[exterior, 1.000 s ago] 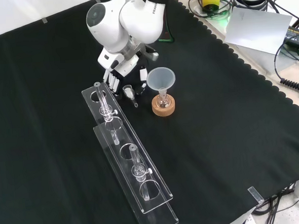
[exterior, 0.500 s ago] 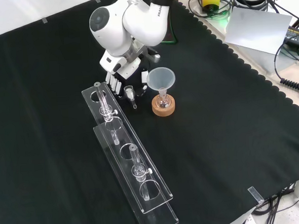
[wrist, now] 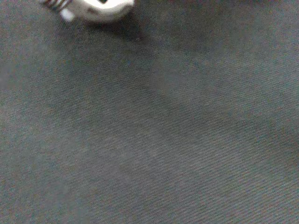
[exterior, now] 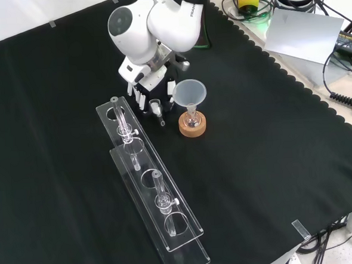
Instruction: Pick up the weighing funnel.
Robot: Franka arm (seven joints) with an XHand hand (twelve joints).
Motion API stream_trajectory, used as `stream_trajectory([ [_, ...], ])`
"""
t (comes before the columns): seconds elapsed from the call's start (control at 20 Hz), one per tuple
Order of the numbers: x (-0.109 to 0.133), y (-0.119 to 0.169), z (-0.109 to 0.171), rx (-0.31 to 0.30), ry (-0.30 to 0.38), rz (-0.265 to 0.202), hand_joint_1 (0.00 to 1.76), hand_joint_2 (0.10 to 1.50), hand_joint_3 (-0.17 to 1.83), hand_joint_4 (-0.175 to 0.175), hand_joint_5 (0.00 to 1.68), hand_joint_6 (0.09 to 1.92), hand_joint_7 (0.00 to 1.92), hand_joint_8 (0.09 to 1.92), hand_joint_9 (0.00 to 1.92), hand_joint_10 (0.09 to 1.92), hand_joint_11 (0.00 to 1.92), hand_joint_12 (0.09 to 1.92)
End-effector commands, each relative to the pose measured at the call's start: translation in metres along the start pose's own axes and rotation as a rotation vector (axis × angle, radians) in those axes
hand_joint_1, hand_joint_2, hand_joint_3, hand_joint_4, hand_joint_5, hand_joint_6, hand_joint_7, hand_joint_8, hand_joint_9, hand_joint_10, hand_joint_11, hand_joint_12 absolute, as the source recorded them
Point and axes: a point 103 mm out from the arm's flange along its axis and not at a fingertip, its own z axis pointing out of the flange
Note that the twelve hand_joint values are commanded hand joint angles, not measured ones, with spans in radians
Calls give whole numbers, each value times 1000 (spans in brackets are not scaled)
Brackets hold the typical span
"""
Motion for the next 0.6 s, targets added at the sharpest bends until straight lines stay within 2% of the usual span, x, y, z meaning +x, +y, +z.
stream_trajectory([
  [0.05, -22, -12, -26, -39, -9, 25, 1088, 837, 398, 175, 1161, 774, 1136, 490, 1261, 255, 849, 1074],
  [0.35, -30, -28, -39, -69, -12, 46, 1092, 827, 409, 175, 1171, 760, 1137, 486, 1268, 246, 859, 1069],
  [0.4, -37, -31, -38, -70, 8, 56, 1092, 825, 411, 175, 1173, 757, 1137, 486, 1269, 244, 860, 1068],
  [0.55, -35, -40, -49, -85, -7, 64, 1093, 823, 413, 175, 1175, 754, 1136, 484, 1273, 242, 863, 1067],
  [0.6, -44, -45, -50, -93, 7, 69, 1093, 823, 414, 175, 1175, 754, 1136, 484, 1274, 242, 864, 1067],
])
